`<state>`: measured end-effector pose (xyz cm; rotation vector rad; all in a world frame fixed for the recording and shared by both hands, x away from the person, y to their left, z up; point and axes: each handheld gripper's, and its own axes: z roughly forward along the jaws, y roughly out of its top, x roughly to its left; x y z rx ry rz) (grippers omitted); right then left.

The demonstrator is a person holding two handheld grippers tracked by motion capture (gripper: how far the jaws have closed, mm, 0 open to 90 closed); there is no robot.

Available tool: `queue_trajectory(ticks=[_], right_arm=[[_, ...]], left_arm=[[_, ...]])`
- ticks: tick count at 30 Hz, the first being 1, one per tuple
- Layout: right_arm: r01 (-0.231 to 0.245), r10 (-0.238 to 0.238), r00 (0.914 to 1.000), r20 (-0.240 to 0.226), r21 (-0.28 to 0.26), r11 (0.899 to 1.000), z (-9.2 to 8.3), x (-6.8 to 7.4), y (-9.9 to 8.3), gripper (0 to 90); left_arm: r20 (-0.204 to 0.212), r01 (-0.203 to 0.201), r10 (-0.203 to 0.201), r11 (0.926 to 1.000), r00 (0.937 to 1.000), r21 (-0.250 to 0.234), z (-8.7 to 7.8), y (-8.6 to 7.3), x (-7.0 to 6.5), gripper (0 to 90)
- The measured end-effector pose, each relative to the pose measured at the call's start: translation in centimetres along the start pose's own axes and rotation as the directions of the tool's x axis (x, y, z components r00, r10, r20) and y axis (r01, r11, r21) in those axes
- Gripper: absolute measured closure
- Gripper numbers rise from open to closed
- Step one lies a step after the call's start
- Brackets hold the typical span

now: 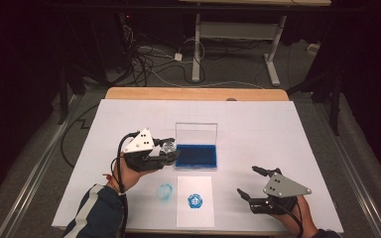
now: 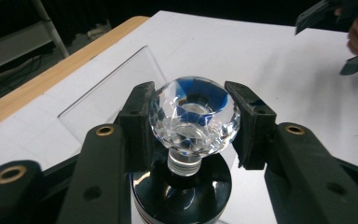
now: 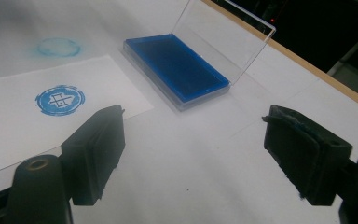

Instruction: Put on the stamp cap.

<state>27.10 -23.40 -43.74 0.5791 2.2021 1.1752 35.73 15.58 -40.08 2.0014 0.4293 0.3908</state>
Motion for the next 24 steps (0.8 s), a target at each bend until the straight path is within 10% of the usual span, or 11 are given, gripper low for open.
queue_trajectory(ticks=[24], right_arm=[[0.020,-0.019,0.9996,-0.021,0.029,0.999,0.6,0.2,-0.3,20.5]], left_arm=[[-0.065,0.141,-0.137,0.9876,0.9884,0.069,2.9,-3.9,4.6,53.6]])
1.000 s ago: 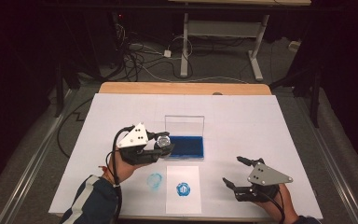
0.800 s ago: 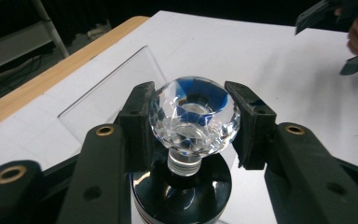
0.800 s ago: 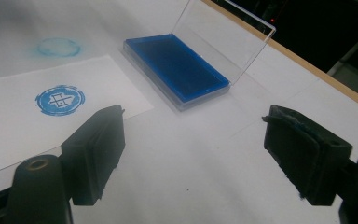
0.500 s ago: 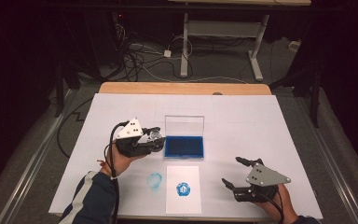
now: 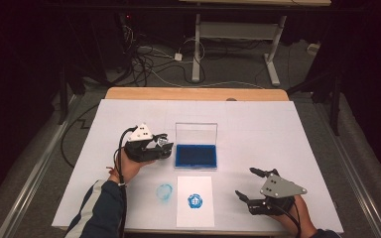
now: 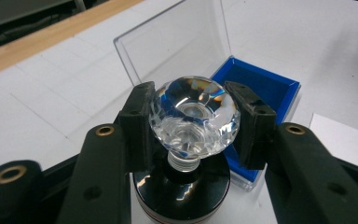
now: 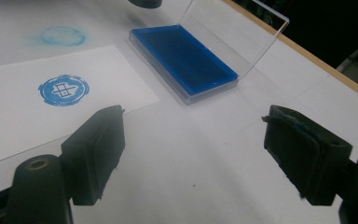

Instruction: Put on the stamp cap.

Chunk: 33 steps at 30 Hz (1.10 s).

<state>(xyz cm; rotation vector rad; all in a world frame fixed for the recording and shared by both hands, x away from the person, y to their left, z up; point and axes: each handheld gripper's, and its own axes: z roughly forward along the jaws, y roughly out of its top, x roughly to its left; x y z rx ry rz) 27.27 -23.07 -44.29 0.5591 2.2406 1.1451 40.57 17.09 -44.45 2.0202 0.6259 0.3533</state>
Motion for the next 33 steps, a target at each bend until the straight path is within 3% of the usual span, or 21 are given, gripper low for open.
queue_trajectory(ticks=[6,16,21,33], right_arm=[[0.002,-0.002,1.0000,-0.007,0.003,1.000,0.1,0.0,0.0,20.5],[0.005,-0.005,1.0000,-0.007,0.011,1.000,0.2,0.0,-0.1,20.6],[0.008,-0.007,0.9999,-0.011,0.013,1.000,0.2,0.0,-0.1,20.5],[0.011,-0.011,0.9998,-0.015,0.016,1.000,0.2,0.1,-0.1,20.6]], left_arm=[[-0.011,0.019,-0.019,0.9992,0.9998,0.034,0.9,-0.4,0.5,53.5],[-0.025,0.016,-0.014,0.9962,0.9996,0.086,1.6,-0.7,0.6,53.2],[-0.030,0.019,-0.018,0.9980,0.9994,0.061,1.4,-0.6,0.6,52.1],[-0.043,0.011,-0.008,0.9976,0.9990,0.068,1.3,-0.4,0.4,47.7]])
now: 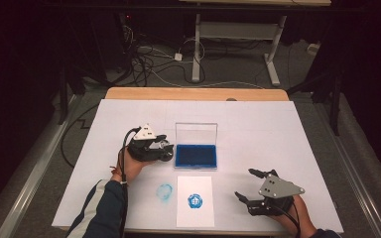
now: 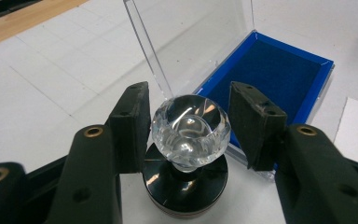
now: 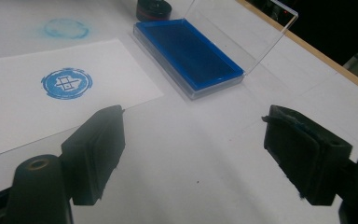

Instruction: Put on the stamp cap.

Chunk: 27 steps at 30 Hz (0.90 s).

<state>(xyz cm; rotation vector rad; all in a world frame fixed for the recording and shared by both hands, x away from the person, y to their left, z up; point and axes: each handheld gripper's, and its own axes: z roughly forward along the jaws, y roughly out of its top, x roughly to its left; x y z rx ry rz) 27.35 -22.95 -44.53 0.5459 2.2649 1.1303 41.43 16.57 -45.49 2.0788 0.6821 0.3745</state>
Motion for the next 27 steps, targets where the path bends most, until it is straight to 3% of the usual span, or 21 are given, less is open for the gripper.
queue_trajectory(ticks=[5,10,16,21,23,27], right_arm=[[0.002,-0.002,1.0000,-0.001,0.001,1.000,0.0,0.0,0.0,20.5],[0.005,-0.005,1.0000,-0.006,0.005,1.000,0.0,0.1,0.0,20.6],[0.004,-0.004,1.0000,-0.002,0.003,1.000,0.0,0.1,-0.1,20.6],[0.007,-0.007,1.0000,-0.002,0.003,1.000,0.0,0.1,0.0,20.6],[0.006,-0.006,1.0000,0.000,0.002,1.000,0.0,0.1,0.0,20.5],[0.002,-0.002,1.0000,0.003,-0.001,1.000,0.1,0.0,0.1,20.6]], left_arm=[[-0.048,-0.035,0.035,0.9994,0.9982,0.007,-0.5,0.4,-0.4,40.6],[-0.097,-0.057,0.055,0.9982,0.9938,-0.020,-1.1,0.8,-0.8,30.4],[-0.122,-0.091,0.085,0.9950,0.9889,-0.041,-1.5,1.1,-1.3,23.5],[-0.119,-0.127,0.122,0.9912,0.9854,-0.037,-1.8,1.4,-1.8,23.4],[-0.132,-0.149,0.143,0.9884,0.9808,-0.031,-1.9,1.5,-2.1,23.4],[-0.132,-0.158,0.151,0.9868,0.9796,-0.038,-2.1,1.7,-2.4,18.8]])
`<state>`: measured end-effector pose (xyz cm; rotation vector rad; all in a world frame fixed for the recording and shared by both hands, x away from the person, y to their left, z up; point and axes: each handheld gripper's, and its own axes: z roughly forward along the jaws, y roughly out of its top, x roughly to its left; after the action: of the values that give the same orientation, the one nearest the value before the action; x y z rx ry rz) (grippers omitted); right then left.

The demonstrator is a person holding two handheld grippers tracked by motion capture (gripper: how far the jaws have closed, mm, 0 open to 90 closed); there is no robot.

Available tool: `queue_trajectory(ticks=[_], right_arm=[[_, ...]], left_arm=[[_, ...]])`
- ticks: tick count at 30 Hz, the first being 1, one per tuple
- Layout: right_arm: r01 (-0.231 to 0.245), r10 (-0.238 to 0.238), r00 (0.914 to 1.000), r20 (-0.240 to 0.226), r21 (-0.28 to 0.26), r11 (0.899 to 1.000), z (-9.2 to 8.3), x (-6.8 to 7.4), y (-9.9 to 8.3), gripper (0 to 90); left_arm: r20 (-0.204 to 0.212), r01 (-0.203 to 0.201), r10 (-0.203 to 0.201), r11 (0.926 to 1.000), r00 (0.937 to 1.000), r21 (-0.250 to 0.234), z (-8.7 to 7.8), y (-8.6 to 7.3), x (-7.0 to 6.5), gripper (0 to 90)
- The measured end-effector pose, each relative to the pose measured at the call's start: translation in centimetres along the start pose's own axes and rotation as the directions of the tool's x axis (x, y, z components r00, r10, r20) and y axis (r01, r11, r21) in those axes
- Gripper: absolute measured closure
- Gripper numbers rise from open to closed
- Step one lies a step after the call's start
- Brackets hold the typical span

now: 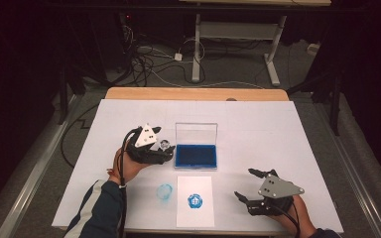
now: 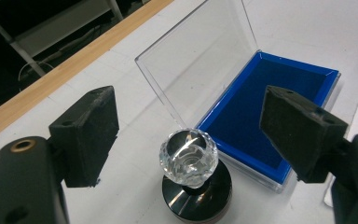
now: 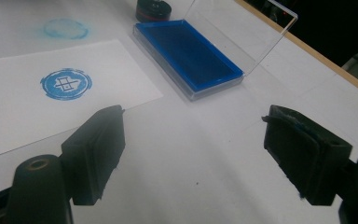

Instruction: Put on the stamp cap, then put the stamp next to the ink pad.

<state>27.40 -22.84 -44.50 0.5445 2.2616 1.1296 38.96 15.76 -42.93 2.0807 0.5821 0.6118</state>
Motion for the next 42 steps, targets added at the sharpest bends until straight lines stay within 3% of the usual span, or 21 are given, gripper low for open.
queue_trajectory(ticks=[15,26,31,42], right_arm=[[0.002,-0.002,1.0000,0.007,0.000,1.000,0.0,-0.1,0.0,20.6],[0.019,-0.019,0.9998,0.007,-0.004,1.000,0.1,0.0,0.1,20.7],[0.025,-0.025,0.9996,0.010,-0.023,0.999,-0.1,0.1,0.3,21.0],[0.035,-0.035,0.9993,0.013,-0.028,0.999,-0.3,0.2,0.3,21.0]], left_arm=[[0.003,-0.077,0.077,0.9970,0.9971,-0.005,-1.0,1.0,-1.5,18.7],[0.012,-0.087,0.087,0.9962,0.9962,0.003,-1.3,1.2,-2.3,18.7],[0.013,-0.110,0.110,0.9938,0.9939,0.013,-1.4,1.4,-2.7,18.8],[0.006,-0.158,0.158,0.9873,0.9874,-0.016,-2.8,2.0,-4.0,18.7]])
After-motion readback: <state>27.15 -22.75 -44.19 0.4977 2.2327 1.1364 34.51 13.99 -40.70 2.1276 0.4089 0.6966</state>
